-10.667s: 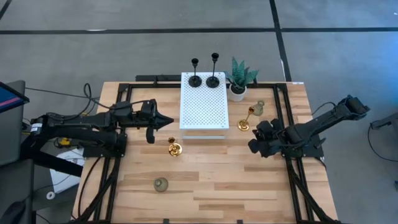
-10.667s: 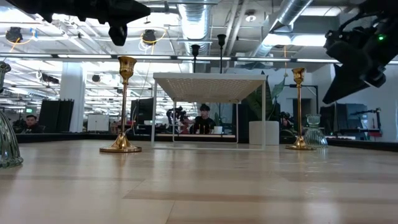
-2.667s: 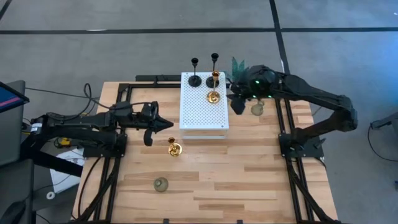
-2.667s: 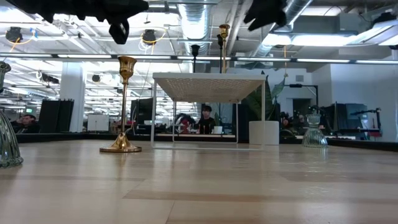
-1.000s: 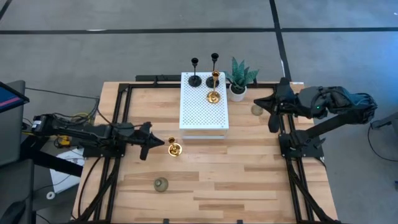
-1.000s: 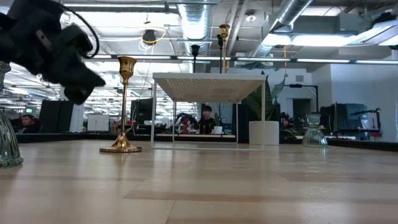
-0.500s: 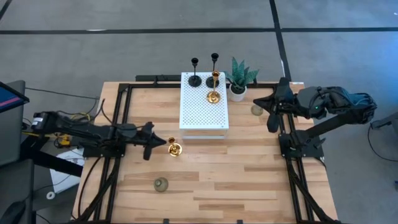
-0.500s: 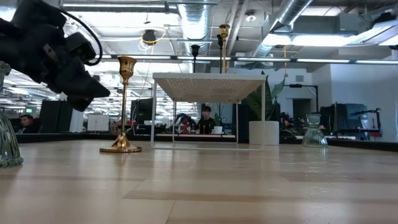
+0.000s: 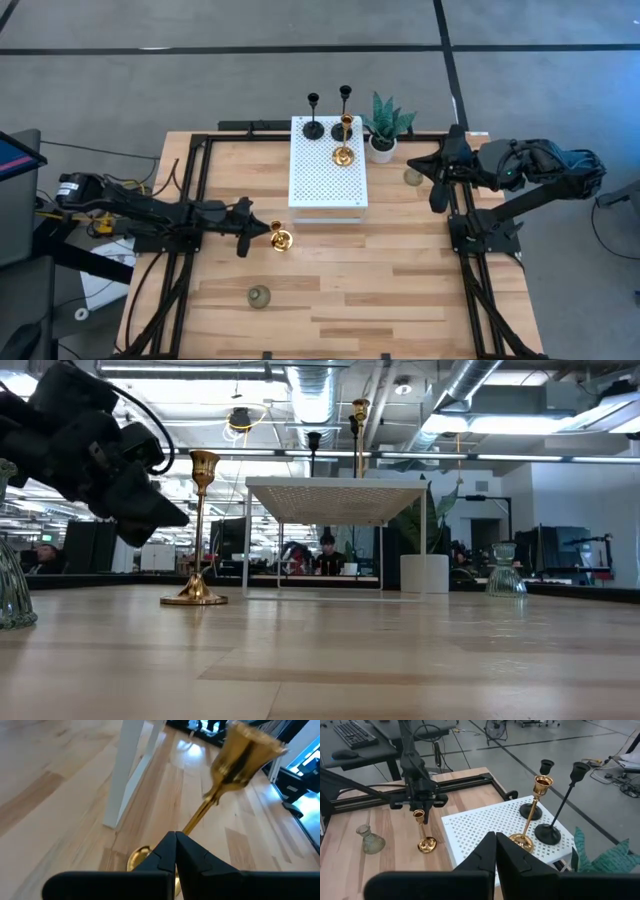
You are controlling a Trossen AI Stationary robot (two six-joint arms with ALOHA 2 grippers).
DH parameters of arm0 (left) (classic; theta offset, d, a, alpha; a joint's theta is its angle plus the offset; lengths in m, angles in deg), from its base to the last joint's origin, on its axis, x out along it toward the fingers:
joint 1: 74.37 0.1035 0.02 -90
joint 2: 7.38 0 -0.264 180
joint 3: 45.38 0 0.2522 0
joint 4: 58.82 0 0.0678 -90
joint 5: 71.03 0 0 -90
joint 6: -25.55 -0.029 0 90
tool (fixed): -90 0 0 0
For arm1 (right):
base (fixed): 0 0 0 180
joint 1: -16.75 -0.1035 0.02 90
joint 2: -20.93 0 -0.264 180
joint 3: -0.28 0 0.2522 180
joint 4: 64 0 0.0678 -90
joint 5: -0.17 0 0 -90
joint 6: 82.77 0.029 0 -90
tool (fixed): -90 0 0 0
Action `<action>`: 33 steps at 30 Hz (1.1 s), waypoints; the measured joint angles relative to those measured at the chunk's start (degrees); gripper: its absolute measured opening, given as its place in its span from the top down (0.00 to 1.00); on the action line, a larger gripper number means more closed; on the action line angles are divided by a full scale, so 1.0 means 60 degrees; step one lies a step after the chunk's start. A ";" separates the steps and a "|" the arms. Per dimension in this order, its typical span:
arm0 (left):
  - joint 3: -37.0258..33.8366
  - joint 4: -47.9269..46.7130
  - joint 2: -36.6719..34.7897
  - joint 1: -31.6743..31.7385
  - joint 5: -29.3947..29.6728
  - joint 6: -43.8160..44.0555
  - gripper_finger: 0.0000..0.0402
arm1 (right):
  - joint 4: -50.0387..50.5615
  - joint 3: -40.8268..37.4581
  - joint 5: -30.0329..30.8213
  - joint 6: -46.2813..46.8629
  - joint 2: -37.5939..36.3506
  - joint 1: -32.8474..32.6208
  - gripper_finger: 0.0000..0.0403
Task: Pick & Place candle stick holders
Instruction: Align the golden candle holder with the other golden candle holder on the shelf
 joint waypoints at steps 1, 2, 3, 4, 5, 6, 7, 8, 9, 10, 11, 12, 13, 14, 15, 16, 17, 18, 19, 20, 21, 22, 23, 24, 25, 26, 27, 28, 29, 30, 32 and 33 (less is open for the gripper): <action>0.0000 0.0026 0.0082 0.0000 0.0000 0.0098 0.98 | 0.0000 0.0000 0.0000 0.0000 0.0000 0.0000 1.00; 0.0000 0.0057 0.0154 0.0000 0.0000 0.0146 0.98 | 0.0000 0.0000 -0.0002 0.0000 -0.0001 0.0000 1.00; 0.0000 0.0078 0.0219 0.0000 0.0000 0.0156 0.98 | 0.0000 0.0000 0.0000 0.0000 0.0000 -0.0001 1.00; 0.0000 0.0078 0.0267 0.0000 0.0000 0.0170 0.98 | 0.0000 0.0000 0.0000 0.0000 -0.0001 0.0000 1.00; 0.0000 0.0082 0.0300 0.0000 0.0000 0.0170 0.98 | 0.0000 0.0000 0.0000 0.0000 -0.0002 0.0000 1.00; 0.0000 0.0089 0.0311 0.0000 0.0000 0.0160 0.98 | 0.0000 0.0000 0.0000 0.0000 -0.0001 0.0000 1.00; 0.0000 0.0108 0.0307 0.0000 0.0000 0.0098 0.98 | 0.0000 0.0000 0.0000 0.0000 0.0000 0.0000 1.00; 0.0000 0.0137 0.0307 0.0000 0.0000 0.0053 0.98 | 0.0000 0.0000 0.0000 0.0000 -0.0003 0.0000 1.00; 0.0000 0.0160 0.0307 0.0000 0.0025 -0.0038 0.98 | 0.0000 0.0000 0.0000 0.0000 0.0000 0.0000 1.00; 0.0000 0.0197 0.0307 0.0000 0.0185 -0.0158 0.98 | 0.0000 0.0000 0.0000 0.0000 -0.0001 0.0000 1.00; 0.0000 0.0251 0.0307 0.0000 0.0408 -0.0161 0.98 | 0.0000 0.0000 0.0000 0.0000 0.0000 0.0000 1.00; 0.0000 0.0292 0.0307 0.0000 0.0652 -0.0130 0.97 | 0.0000 0.0000 0.0000 0.0000 -0.0003 0.0000 1.00; 0.0000 0.0300 0.0307 0.0001 0.0856 -0.0109 0.96 | 0.0000 0.0000 0.0000 0.0000 0.0000 0.0000 1.00; 0.0000 0.0297 0.0307 0.0004 0.1017 -0.0102 0.95 | 0.0000 0.0000 -0.0001 0.0000 -0.0002 0.0000 1.00; 0.0000 0.0300 0.0307 0.0004 0.1093 -0.0088 0.92 | 0.0000 0.0000 -0.0002 0.0000 0.0000 0.0001 1.00; 0.0000 0.0307 0.0307 0.0021 0.1129 0.0042 0.90 | 0.0000 0.0000 -0.0003 0.0000 -0.0002 0.0003 1.00; 0.0000 0.0315 0.0307 0.0072 0.1137 0.0274 0.86 | 0.0000 0.0000 -0.0004 0.0000 0.0000 0.0004 1.00; 0.0000 0.0311 0.0307 0.0140 0.1135 0.0552 0.82 | 0.0000 0.0000 -0.0001 0.0000 0.0000 0.0004 1.00; 0.0000 0.0311 0.0307 0.0209 0.1144 0.0770 0.78 | 0.0000 0.0000 -0.0004 0.0000 0.0000 0.0004 1.00; 0.0000 0.0315 0.0307 0.0269 0.1149 0.0930 0.74 | 0.0000 0.0000 -0.0004 0.0000 -0.0003 0.0004 1.00; 0.0000 0.0316 0.0307 0.0328 0.1150 0.1029 0.69 | 0.0000 0.0000 -0.0004 0.0004 0.0000 0.0004 1.00; 0.0000 0.0323 0.0307 0.0384 0.1150 0.1049 0.64 | 0.0000 0.0000 -0.0004 0.0004 0.0000 0.0004 1.00; 0.0000 0.0329 0.0307 0.0417 0.1144 0.1059 0.59 | 0.0000 0.0000 -0.0004 0.0004 0.0000 0.0004 1.00; 0.0000 0.0349 0.0307 0.0436 0.1085 0.1056 0.54 | 0.0000 0.0000 -0.0004 0.0002 -0.0002 0.0004 1.00; 0.0000 0.0402 0.0307 0.0444 0.0940 0.0949 0.49 | 0.0000 0.0000 -0.0004 0.0004 -0.0002 0.0004 1.00; 0.0000 0.0491 0.0307 0.0427 0.0795 0.0645 0.45 | -0.0002 0.0000 -0.0004 0.0004 -0.0003 0.0004 1.00; 0.0004 0.0599 0.0305 0.0386 0.0554 0.0278 0.41 | 0.0000 0.0000 -0.0004 0.0004 0.0000 0.0004 1.00; 0.0004 0.0696 0.0307 0.0325 0.0290 -0.0086 0.38 | -0.0001 0.0000 -0.0004 0.0004 -0.0002 0.0004 1.00; 0.0004 0.0768 0.0303 0.0244 0.0069 -0.0377 0.35 | -0.0001 0.0000 -0.0004 0.0004 0.0000 0.0004 1.00; 0.0004 0.0817 0.0303 0.0164 -0.0105 -0.0567 0.33 | 0.0000 0.0000 -0.0004 0.0004 0.0000 0.0004 1.00; 0.0007 0.0825 0.0303 -0.0030 -0.0248 -0.0818 0.31 | -0.0004 0.0000 -0.0004 0.0004 -0.0003 0.0004 1.00; 0.0007 0.0825 0.0303 -0.0122 -0.0253 -0.0897 0.30 | -0.0001 0.0000 -0.0004 0.0036 0.0000 0.0004 1.00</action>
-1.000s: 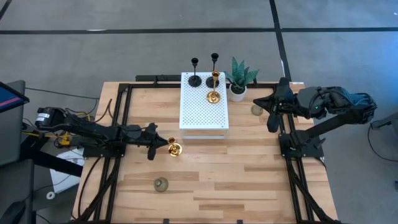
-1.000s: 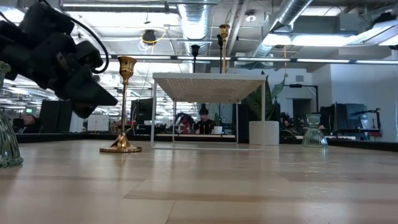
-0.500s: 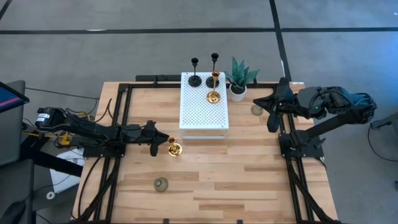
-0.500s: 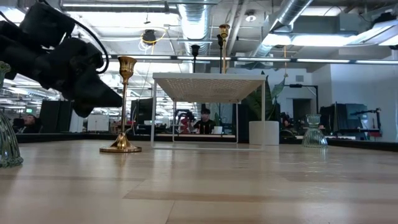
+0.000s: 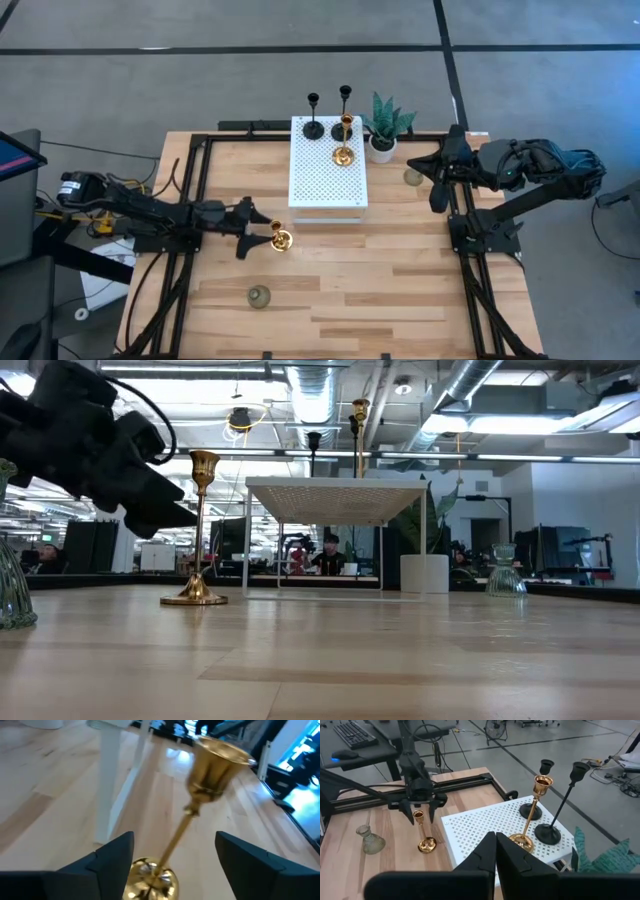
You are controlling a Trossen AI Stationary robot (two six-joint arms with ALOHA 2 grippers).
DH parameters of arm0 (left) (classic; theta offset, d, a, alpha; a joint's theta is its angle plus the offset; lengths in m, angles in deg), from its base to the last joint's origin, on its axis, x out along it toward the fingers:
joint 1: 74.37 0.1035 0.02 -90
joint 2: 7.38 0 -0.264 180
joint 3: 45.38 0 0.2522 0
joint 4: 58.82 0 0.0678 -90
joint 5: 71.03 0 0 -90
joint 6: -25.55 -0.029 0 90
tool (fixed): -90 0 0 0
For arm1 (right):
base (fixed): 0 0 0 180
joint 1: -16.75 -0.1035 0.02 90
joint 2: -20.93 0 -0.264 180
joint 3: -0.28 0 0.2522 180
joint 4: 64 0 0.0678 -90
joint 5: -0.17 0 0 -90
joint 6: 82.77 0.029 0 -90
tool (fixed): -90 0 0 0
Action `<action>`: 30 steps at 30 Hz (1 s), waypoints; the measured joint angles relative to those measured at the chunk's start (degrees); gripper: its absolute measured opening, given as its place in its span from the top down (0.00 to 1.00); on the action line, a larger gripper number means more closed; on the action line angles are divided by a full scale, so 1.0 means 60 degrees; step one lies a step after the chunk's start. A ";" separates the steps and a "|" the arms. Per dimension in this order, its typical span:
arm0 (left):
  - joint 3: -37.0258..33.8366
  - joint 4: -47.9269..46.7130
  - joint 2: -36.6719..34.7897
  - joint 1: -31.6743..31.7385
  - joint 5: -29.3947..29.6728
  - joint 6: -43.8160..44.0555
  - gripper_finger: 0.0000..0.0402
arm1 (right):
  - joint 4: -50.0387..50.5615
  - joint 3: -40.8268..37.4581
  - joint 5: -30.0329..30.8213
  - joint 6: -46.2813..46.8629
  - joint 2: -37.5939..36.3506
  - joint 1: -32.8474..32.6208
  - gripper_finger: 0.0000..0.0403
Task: Pick & Place candle stick holders
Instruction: Align the golden candle holder with the other golden candle holder on the shelf
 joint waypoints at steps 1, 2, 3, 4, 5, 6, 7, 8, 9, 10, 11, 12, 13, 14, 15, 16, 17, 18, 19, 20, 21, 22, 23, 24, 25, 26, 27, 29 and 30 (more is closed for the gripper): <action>0.0000 0.0023 0.0000 -0.0082 -0.0002 -0.0015 0.30 | -0.0002 0.0000 0.0000 0.0069 0.0000 0.0000 1.00; 0.0000 0.0066 0.0000 -0.0159 -0.0002 -0.0016 0.30 | -0.0002 0.0000 0.0000 0.0156 -0.0002 0.0000 1.00; 0.0005 0.0087 0.0000 -0.0216 -0.0001 -0.0020 0.30 | 0.0000 0.0000 0.0000 0.0198 -0.0001 0.0000 1.00; 0.0011 0.0101 0.0000 -0.0265 0.0014 -0.0023 0.30 | 0.0000 0.0000 0.0000 0.0209 0.0000 0.0000 1.00; 0.0011 0.0116 0.0000 -0.0275 0.0072 -0.0029 0.30 | 0.0001 0.0000 0.0000 0.0211 -0.0002 0.0000 1.00; 0.0011 0.0137 0.0000 -0.0286 0.0167 -0.0039 0.30 | 0.0001 0.0000 0.0000 0.0212 -0.0003 0.0000 1.00; 0.0015 0.0141 0.0000 -0.0283 0.0247 -0.0044 0.30 | 0.0001 0.0000 0.0000 0.0215 -0.0003 0.0000 1.00; 0.0013 0.0140 0.0000 -0.0283 0.0328 -0.0044 0.30 | 0.0001 0.0000 0.0000 0.0213 0.0000 0.0000 1.00; 0.0012 0.0141 0.0000 -0.0283 0.0415 -0.0044 0.30 | 0.0001 0.0000 0.0000 0.0213 -0.0002 0.0000 1.00; 0.0014 0.0142 0.0000 -0.0283 0.0472 -0.0048 0.30 | -0.0001 0.0000 0.0000 0.0215 -0.0002 0.0000 1.00; 0.0012 0.0143 0.0010 -0.0283 0.0498 -0.0048 0.30 | -0.0003 0.0000 0.0000 0.0215 0.0000 0.0000 1.00; 0.0015 0.0164 0.0058 -0.0283 0.0501 -0.0048 0.30 | -0.0003 0.0000 0.0000 0.0215 -0.0001 0.0000 1.00; 0.0015 0.0168 0.0113 -0.0283 0.0501 -0.0048 0.30 | -0.0004 0.0000 0.0000 0.0215 -0.0001 0.0000 1.00; 0.0015 0.0174 0.0177 -0.0283 0.0501 -0.0048 0.30 | -0.0005 0.0000 0.0000 0.0215 -0.0002 0.0000 1.00; 0.0015 0.0284 0.0280 -0.0283 0.0501 -0.0048 0.30 | -0.0008 0.0000 0.0000 0.0215 -0.0001 0.0000 1.00; 0.0015 0.0467 0.0410 -0.0283 0.0501 -0.0048 0.30 | -0.0021 0.0000 0.0000 0.0215 -0.0003 0.0000 1.00; 0.0015 0.0698 0.0557 -0.0283 0.0502 -0.0047 0.30 | -0.0042 0.0000 0.0000 0.0215 0.0000 0.0000 1.00; 0.0019 0.1002 0.0724 -0.0283 0.0501 -0.0048 0.30 | -0.0066 0.0000 0.0000 0.0215 0.0000 0.0000 1.00; 0.0064 0.1207 0.0906 -0.0283 0.0501 -0.0048 0.30 | -0.0082 0.0000 0.0000 0.0215 -0.0004 0.0000 1.00; 0.0144 0.1294 0.1089 -0.0283 0.0501 -0.0070 0.30 | -0.0121 0.0000 0.0000 0.0215 -0.0003 0.0000 1.00; 0.0249 0.1293 0.1276 -0.0283 0.0501 -0.0188 0.30 | -0.0159 -0.0004 0.0000 0.0215 0.0000 0.0000 1.00; 0.0352 0.1294 0.1462 -0.0283 0.0501 -0.0343 0.30 | -0.0171 -0.0004 0.0000 0.0215 0.0000 0.0000 1.00; 0.0471 0.1304 0.1674 -0.0283 0.0501 -0.0486 0.30 | -0.0181 -0.0003 0.0000 0.0215 -0.0003 0.0000 1.00; 0.0581 0.1304 0.1873 -0.0283 0.0501 -0.0535 0.30 | -0.0189 -0.0002 0.0000 0.0215 -0.0003 0.0000 1.00; 0.0664 0.1308 0.2042 -0.0283 0.0501 -0.0565 0.30 | -0.0189 -0.0004 0.0000 0.0215 0.0000 0.0000 1.00; 0.0770 0.1313 0.2215 -0.0283 0.0501 -0.0569 0.30 | -0.0189 -0.0004 0.0000 0.0215 0.0000 0.0000 1.00; 0.0872 0.1332 0.2388 -0.0283 0.0501 -0.0560 0.30 | -0.0189 -0.0004 0.0000 0.0215 -0.0001 0.0000 1.00; 0.1034 0.1364 0.2659 -0.0283 0.0501 -0.0549 0.31 | -0.0189 -0.0004 0.0000 0.0215 0.0000 0.0000 1.00; 0.1093 0.1369 0.2780 -0.0283 0.0501 -0.0551 0.32 | -0.0185 -0.0004 0.0000 0.0215 -0.0003 0.0000 1.00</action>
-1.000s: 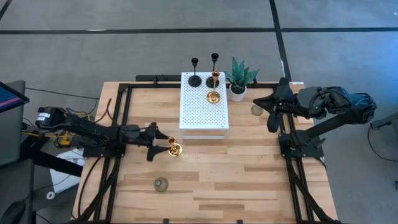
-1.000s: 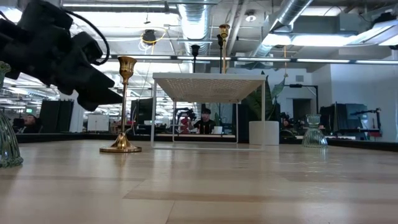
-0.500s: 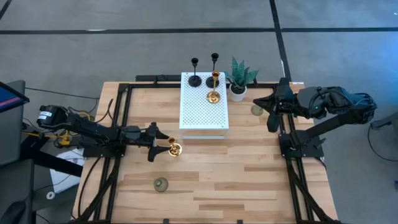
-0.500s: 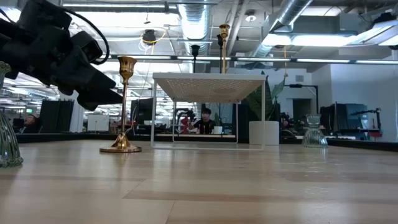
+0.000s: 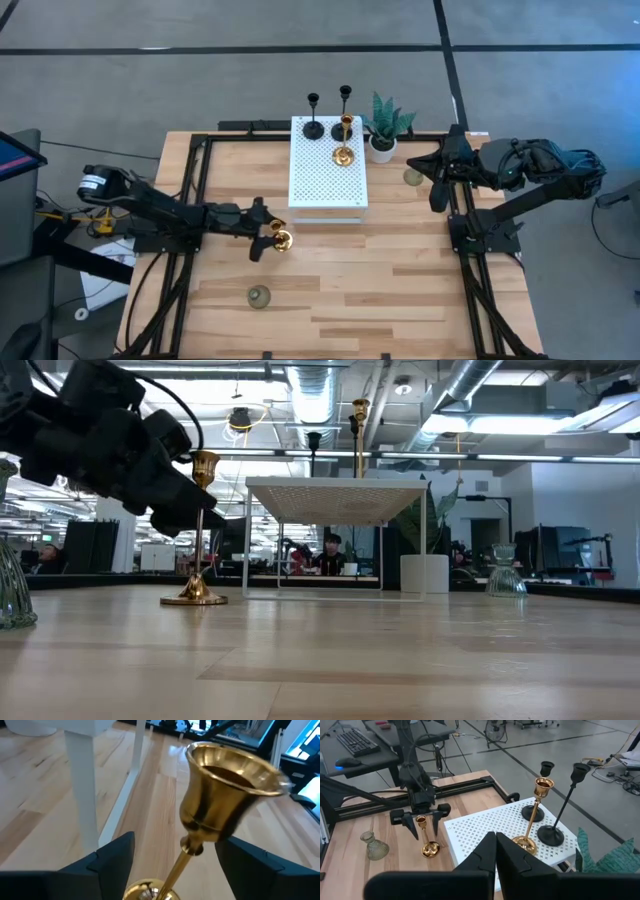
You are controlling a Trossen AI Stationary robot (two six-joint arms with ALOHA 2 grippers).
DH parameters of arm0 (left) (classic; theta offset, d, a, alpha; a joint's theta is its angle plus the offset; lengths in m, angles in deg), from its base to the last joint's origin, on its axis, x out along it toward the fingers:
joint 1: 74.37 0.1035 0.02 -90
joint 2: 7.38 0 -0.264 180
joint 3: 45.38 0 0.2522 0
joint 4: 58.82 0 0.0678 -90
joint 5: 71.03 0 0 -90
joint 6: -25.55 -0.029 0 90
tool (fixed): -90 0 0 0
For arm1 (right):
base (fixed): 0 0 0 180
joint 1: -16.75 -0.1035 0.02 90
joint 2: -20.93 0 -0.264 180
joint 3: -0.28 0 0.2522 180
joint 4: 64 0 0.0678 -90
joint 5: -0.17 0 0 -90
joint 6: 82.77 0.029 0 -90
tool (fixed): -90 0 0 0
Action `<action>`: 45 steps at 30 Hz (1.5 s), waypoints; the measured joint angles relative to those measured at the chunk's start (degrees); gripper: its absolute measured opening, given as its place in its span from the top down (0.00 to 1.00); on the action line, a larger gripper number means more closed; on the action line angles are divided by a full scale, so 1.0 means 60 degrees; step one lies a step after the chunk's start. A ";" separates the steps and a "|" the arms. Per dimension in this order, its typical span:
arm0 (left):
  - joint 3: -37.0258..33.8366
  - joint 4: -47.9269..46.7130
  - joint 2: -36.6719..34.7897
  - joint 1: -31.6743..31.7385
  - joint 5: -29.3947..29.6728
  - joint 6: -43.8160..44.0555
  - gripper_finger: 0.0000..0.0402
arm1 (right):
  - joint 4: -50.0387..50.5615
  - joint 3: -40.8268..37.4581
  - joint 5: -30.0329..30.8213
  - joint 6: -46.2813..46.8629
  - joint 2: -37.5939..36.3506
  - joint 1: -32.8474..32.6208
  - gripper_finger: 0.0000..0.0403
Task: Pick & Place candle stick holders
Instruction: Align the golden candle holder with the other golden candle holder on the shelf
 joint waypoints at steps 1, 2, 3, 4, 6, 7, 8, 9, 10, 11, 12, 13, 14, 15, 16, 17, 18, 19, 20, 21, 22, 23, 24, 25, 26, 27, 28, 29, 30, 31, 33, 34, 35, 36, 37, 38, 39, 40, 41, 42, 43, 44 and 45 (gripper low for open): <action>0.0050 0.0015 0.0124 0.0000 -0.0001 0.0000 0.34 | 0.0000 0.0000 0.0000 0.0000 0.0001 -0.0004 1.00; 0.0073 0.0012 0.0217 0.0000 0.0000 0.0004 0.36 | 0.0004 0.0000 0.0000 0.0000 -0.0001 -0.0004 1.00; 0.0073 0.0005 0.0285 0.0000 0.0000 0.0007 0.39 | 0.0009 0.0000 0.0000 0.0000 -0.0001 -0.0004 1.00; 0.0073 0.0015 0.0361 0.0000 -0.0003 0.0038 0.42 | 0.0013 0.0000 0.0000 0.0000 0.0003 -0.0004 1.00; 0.0073 -0.0010 0.0448 0.0000 -0.0022 0.0171 0.50 | 0.0058 0.0000 0.0000 0.0000 0.0003 -0.0004 1.00; 0.0073 0.0000 0.0463 0.0005 -0.0071 0.0273 0.54 | 0.0058 0.0000 0.0000 0.0000 0.0003 -0.0004 1.00; 0.0073 0.0001 0.0463 0.0007 -0.0076 0.0321 0.58 | 0.0062 0.0000 0.0000 0.0000 0.0001 -0.0004 1.00; 0.0073 0.0001 0.0463 0.0005 -0.0076 0.0336 0.62 | 0.0066 0.0000 0.0000 0.0000 0.0002 -0.0004 1.00; 0.0073 0.0001 0.0462 0.0007 -0.0076 0.0343 0.66 | 0.0072 0.0000 0.0000 0.0000 -0.0001 -0.0004 1.00; 0.0073 0.0002 0.0459 0.0007 -0.0076 0.0354 0.71 | 0.0076 0.0000 0.0000 0.0000 0.0003 -0.0004 1.00; 0.0073 0.0012 0.0459 0.0007 -0.0076 0.0364 0.75 | 0.0076 0.0000 0.0000 0.0000 0.0003 -0.0004 1.00; 0.0073 0.0012 0.0459 0.0007 -0.0077 0.0364 0.79 | 0.0076 0.0000 0.0000 0.0000 0.0001 -0.0004 1.00; 0.0073 0.0012 0.0459 0.0004 -0.0084 0.0364 0.82 | 0.0079 0.0000 0.0000 0.0000 0.0003 -0.0004 1.00; 0.0073 0.0015 0.0459 0.0004 -0.0110 0.0371 0.86 | 0.0076 0.0000 0.0000 0.0000 0.0001 -0.0004 1.00; 0.0073 0.0025 0.0459 0.0004 -0.0083 0.0403 0.89 | 0.0076 0.0000 0.0000 0.0000 0.0001 -0.0004 1.00; 0.0073 0.0084 0.0447 0.0007 -0.0072 0.0526 0.93 | 0.0080 0.0000 0.0000 0.0000 0.0003 -0.0004 1.00; 0.0073 0.0107 0.0441 0.0007 -0.0114 0.0775 0.96 | 0.0080 0.0000 0.0000 0.0000 0.0000 -0.0004 1.00; 0.0075 0.0101 0.0441 0.0004 -0.0101 0.0933 0.97 | 0.0080 0.0000 0.0000 0.0000 0.0001 -0.0006 1.00; 0.0076 0.0083 0.0441 0.0004 -0.0100 0.1188 0.97 | 0.0087 0.0000 0.0000 0.0000 0.0001 -0.0007 1.00; 0.0076 0.0058 0.0441 0.0007 -0.0098 0.1408 0.96 | 0.0114 0.0000 0.0000 0.0000 0.0001 -0.0005 1.00; 0.0076 0.0023 0.0439 0.0007 -0.0080 0.1538 0.96 | 0.0156 0.0000 0.0000 0.0000 0.0002 -0.0004 1.00; 0.0080 -0.0018 0.0433 0.0007 -0.0080 0.1582 0.96 | 0.0200 0.0000 0.0000 0.0000 0.0001 -0.0004 1.00; 0.0084 -0.0056 0.0419 0.0007 -0.0076 0.1588 0.96 | 0.0236 0.0000 0.0000 0.0000 0.0003 -0.0004 1.00; 0.0084 -0.0145 0.0345 0.0007 -0.0080 0.1591 0.97 | 0.0272 0.0000 0.0000 0.0000 0.0003 -0.0004 1.00; 0.0081 -0.0259 0.0251 0.0007 -0.0092 0.1608 0.97 | 0.0305 0.0000 0.0000 0.0000 0.0003 -0.0004 1.00; 0.0076 -0.0319 0.0186 0.0007 -0.0090 0.1612 0.97 | 0.0337 0.0000 0.0000 0.0000 0.0000 -0.0004 1.00; 0.0076 -0.0456 0.0062 0.0007 -0.0060 0.1619 0.97 | 0.0356 0.0000 0.0000 0.0000 0.0003 -0.0004 1.00; 0.0071 -0.0695 -0.0131 0.0004 0.0019 0.1625 0.97 | 0.0379 0.0000 0.0000 0.0000 0.0003 -0.0004 1.00; 0.0066 -0.1015 -0.0374 0.0000 0.0095 0.1625 0.97 | 0.0399 0.0000 0.0000 0.0000 0.0003 -0.0004 1.00; 0.0066 -0.1429 -0.0662 0.0000 0.0132 0.1629 0.97 | 0.0406 0.0000 0.0000 0.0000 0.0000 -0.0004 1.00; 0.0069 -0.2387 -0.1285 0.0000 0.0267 0.1785 0.97 | 0.0467 0.0000 0.0000 0.0000 0.0001 -0.0004 1.00; 0.0069 -0.2880 -0.1657 0.0000 0.0298 0.1956 0.97 | 0.0522 0.0000 -0.0001 0.0000 0.0001 -0.0004 1.00; 0.0066 -0.3286 -0.1979 0.0000 0.0329 0.2142 0.97 | 0.0560 0.0000 0.0000 0.0000 -0.0001 -0.0004 1.00; 0.0062 -0.3598 -0.2286 0.0000 0.0406 0.2290 0.97 | 0.0593 0.0000 0.0000 0.0000 0.0000 -0.0004 1.00; 0.0067 -0.3922 -0.2584 0.0000 0.0464 0.2341 0.97 | 0.0631 0.0000 0.0000 0.0000 0.0000 -0.0004 1.00; 0.0169 -0.4373 -0.2892 0.0000 0.0566 0.2343 0.97 | 0.0645 0.0000 0.0000 0.0000 0.0000 -0.0004 1.00; 0.0378 -0.4883 -0.3149 0.0000 0.0683 0.2325 0.97 | 0.0653 0.0000 0.0000 0.0000 -0.0001 -0.0004 1.00; 0.0678 -0.5455 -0.3377 0.0000 0.0821 0.2290 0.97 | 0.0663 0.0000 0.0000 0.0000 0.0001 -0.0004 1.00; 0.1032 -0.6160 -0.3567 0.0000 0.0982 0.2229 0.97 | 0.0666 0.0000 0.0000 0.0000 -0.0001 -0.0004 1.00; 0.1402 -0.6980 -0.3704 0.0000 0.1116 0.2128 0.97 | 0.0688 0.0000 0.0000 0.0000 0.0001 0.0000 1.00; 0.1780 -0.7823 -0.3782 0.0001 0.1234 0.1988 0.97 | 0.0729 0.0000 0.0000 0.0000 0.0002 0.0000 1.00; 0.2154 -0.8514 -0.3818 0.0007 0.1329 0.1861 0.97 | 0.0774 0.0000 0.0000 -0.0001 -0.0001 0.0000 1.00; 0.2569 -0.9034 -0.3844 0.0007 0.1429 0.1690 0.97 | 0.0800 0.0000 0.0000 -0.0002 0.0002 0.0000 1.00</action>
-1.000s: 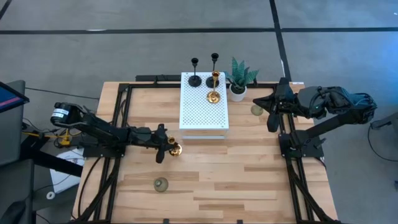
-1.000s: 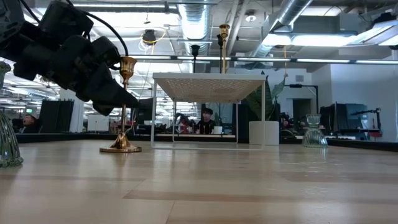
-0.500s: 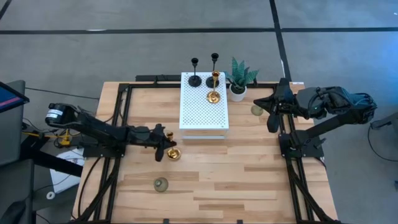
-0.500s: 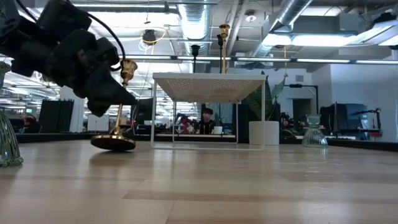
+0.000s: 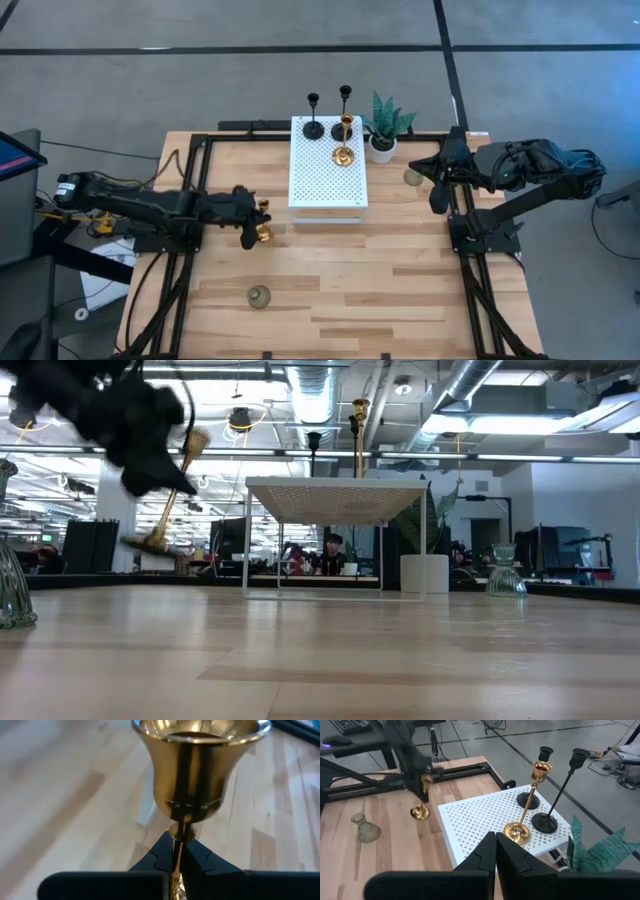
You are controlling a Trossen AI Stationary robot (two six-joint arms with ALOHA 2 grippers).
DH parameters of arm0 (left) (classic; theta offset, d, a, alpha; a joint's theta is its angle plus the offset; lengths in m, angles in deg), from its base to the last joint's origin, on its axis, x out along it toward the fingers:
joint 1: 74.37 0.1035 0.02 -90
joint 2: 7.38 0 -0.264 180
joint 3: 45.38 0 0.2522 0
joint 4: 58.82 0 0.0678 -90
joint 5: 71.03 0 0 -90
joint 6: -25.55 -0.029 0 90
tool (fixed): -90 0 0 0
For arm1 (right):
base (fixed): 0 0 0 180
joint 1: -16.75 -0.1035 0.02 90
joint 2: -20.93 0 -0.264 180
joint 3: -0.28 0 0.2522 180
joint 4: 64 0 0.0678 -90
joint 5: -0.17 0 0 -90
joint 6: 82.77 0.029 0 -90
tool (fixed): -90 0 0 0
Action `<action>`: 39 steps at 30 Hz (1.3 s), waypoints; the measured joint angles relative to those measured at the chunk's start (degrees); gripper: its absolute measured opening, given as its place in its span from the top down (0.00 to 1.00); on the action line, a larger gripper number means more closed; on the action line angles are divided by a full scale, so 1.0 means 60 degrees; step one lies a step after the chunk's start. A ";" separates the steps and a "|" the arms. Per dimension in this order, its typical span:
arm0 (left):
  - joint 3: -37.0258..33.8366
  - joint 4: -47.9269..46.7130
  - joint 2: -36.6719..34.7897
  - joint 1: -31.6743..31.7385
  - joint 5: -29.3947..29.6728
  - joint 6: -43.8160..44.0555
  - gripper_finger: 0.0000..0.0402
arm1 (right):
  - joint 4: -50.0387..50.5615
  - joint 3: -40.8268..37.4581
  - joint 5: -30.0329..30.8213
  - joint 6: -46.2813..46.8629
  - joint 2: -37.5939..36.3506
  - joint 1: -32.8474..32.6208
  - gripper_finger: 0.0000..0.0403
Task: Pick & Place candle stick holders
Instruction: Align the golden candle holder with the other golden candle holder on the shelf
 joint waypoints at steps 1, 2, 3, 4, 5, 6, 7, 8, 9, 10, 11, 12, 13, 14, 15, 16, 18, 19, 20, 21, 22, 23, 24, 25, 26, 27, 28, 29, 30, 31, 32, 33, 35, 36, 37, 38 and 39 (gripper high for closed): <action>0.0439 -0.0291 -0.0014 0.0000 0.0110 -0.0233 0.97 | 0.0017 0.0000 0.0000 -0.0001 -0.0002 0.0000 1.00; 0.0878 -0.0470 -0.0021 0.0005 0.0265 -0.0512 0.97 | 0.0034 0.0000 0.0000 -0.0001 -0.0002 0.0000 1.00; 0.1312 -0.0672 -0.0028 0.0021 0.0414 -0.0770 0.97 | 0.0049 0.0000 0.0000 -0.0001 -0.0002 0.0000 1.00; 0.1676 -0.0852 -0.0012 0.0029 0.0611 -0.1047 0.97 | 0.0075 0.0000 0.0000 0.0000 0.0000 0.0000 1.00; 0.2037 -0.0969 0.0028 0.0029 0.0821 -0.1309 0.97 | 0.0096 0.0000 0.0000 0.0000 -0.0002 0.0000 1.00; 0.2397 -0.0983 0.0087 0.0029 0.1046 -0.1576 0.97 | 0.0096 0.0000 0.0000 -0.0001 0.0001 0.0000 1.00; 0.2784 -0.0975 0.0136 0.0029 0.1296 -0.1842 0.97 | 0.0100 0.0000 0.0000 0.0002 0.0001 0.0000 1.00; 0.3146 -0.0926 0.0182 0.0029 0.1588 -0.2126 0.97 | 0.0100 0.0000 0.0000 -0.0001 0.0001 0.0000 1.00; 0.3491 -0.0888 0.0240 0.0029 0.1872 -0.2413 0.97 | 0.0104 0.0000 0.0000 0.0002 -0.0002 0.0000 1.00; 0.3824 -0.0863 0.0325 0.0029 0.2116 -0.2717 0.97 | 0.0104 0.0000 0.0000 0.0002 -0.0002 0.0000 1.00; 0.4118 -0.0893 0.0430 0.0030 0.2318 -0.3050 0.97 | 0.0104 0.0000 0.0000 0.0001 0.0001 0.0000 1.00; 0.4398 -0.0918 0.0573 0.0039 0.2512 -0.3390 0.97 | 0.0104 0.0000 0.0000 0.0000 -0.0001 0.0000 1.00; 0.4678 -0.0916 0.0741 0.0085 0.2692 -0.3706 0.97 | 0.0104 0.0000 0.0000 0.0002 0.0001 0.0000 1.00; 0.4934 -0.0886 0.0911 0.0153 0.2861 -0.3952 0.97 | 0.0104 0.0000 0.0000 0.0002 0.0001 0.0000 1.00; 0.5174 -0.0864 0.1089 0.0249 0.2962 -0.4130 0.97 | 0.0104 0.0000 0.0000 0.0002 0.0001 0.0000 1.00; 0.5393 -0.0842 0.1287 0.0372 0.3000 -0.4236 0.97 | 0.0103 0.0000 0.0000 0.0002 0.0001 0.0000 1.00; 0.5748 -0.0810 0.1724 0.0671 0.2999 -0.4412 0.97 | 0.0097 0.0000 0.0000 0.0002 0.0014 0.0000 1.00; 0.5895 -0.0813 0.1982 0.0835 0.2994 -0.4433 0.97 | 0.0086 0.0000 0.0003 0.0002 0.0049 0.0000 1.00; 0.6014 -0.0783 0.2225 0.1010 0.2908 -0.4437 0.97 | 0.0072 0.0000 0.0004 0.0002 0.0064 0.0000 1.00; 0.6094 -0.0730 0.2441 0.1205 0.2736 -0.4444 0.97 | 0.0073 -0.0001 0.0000 0.0002 0.0077 0.0000 1.00; 0.6135 -0.0591 0.2661 0.1411 0.2528 -0.4460 0.97 | 0.0074 -0.0004 0.0000 0.0002 0.0081 0.0000 1.00; 0.6166 -0.0313 0.2868 0.1628 0.2255 -0.4490 0.97 | 0.0067 -0.0004 0.0004 0.0002 0.0102 0.0000 1.00; 0.6170 0.0015 0.3048 0.1845 0.1915 -0.4547 0.97 | 0.0064 -0.0004 0.0004 0.0002 0.0120 0.0000 1.00; 0.6170 0.0288 0.3235 0.2055 0.1552 -0.4589 0.97 | 0.0067 -0.0004 0.0003 0.0002 0.0133 0.0000 1.00; 0.6170 0.0575 0.3427 0.2271 0.1246 -0.4614 0.97 | 0.0071 -0.0004 0.0000 0.0002 0.0150 0.0000 1.00; 0.6170 0.0878 0.3599 0.2475 0.0975 -0.4618 0.97 | 0.0071 -0.0004 0.0000 0.0002 0.0154 0.0000 1.00; 0.6170 0.1067 0.3742 0.2675 0.0679 -0.4618 0.97 | 0.0071 -0.0004 0.0003 0.0002 0.0154 0.0000 1.00; 0.6170 0.1199 0.3865 0.2887 0.0426 -0.4613 0.97 | 0.0068 -0.0004 0.0004 0.0002 0.0178 0.0000 1.00; 0.6170 0.1394 0.3978 0.3081 0.0239 -0.4606 0.97 | 0.0069 -0.0004 0.0004 0.0002 0.0172 0.0000 1.00; 0.6178 0.1514 0.4080 0.3246 0.0046 -0.4554 0.97 | 0.0072 -0.0004 0.0002 0.0002 0.0185 0.0000 1.00; 0.6181 0.1520 0.4175 0.3420 -0.0133 -0.4428 0.97 | 0.0078 -0.0004 0.0000 0.0002 0.0202 -0.0004 1.00; 0.6181 0.1520 0.4260 0.3589 -0.0247 -0.4387 0.97 | 0.0078 -0.0004 0.0004 0.0002 0.0201 -0.0004 1.00; 0.6181 0.1521 0.4439 0.3857 -0.0554 -0.4351 0.97 | 0.0075 -0.0004 0.0004 0.0002 0.0184 -0.0004 1.00; 0.6181 0.1561 0.4510 0.3961 -0.0670 -0.4346 0.97 | 0.0074 -0.0004 0.0004 0.0002 0.0183 -0.0004 1.00; 0.6181 0.1641 0.4597 0.4052 -0.0786 -0.4328 0.97 | 0.0074 -0.0004 0.0004 0.0002 0.0187 -0.0004 1.00; 0.6181 0.1782 0.4694 0.4134 -0.0916 -0.4324 0.97 | 0.0072 -0.0004 0.0005 0.0002 0.0191 -0.0004 1.00; 0.6181 0.1918 0.4791 0.4220 -0.1069 -0.4324 0.97 | 0.0071 -0.0004 0.0007 0.0002 0.0190 -0.0004 1.00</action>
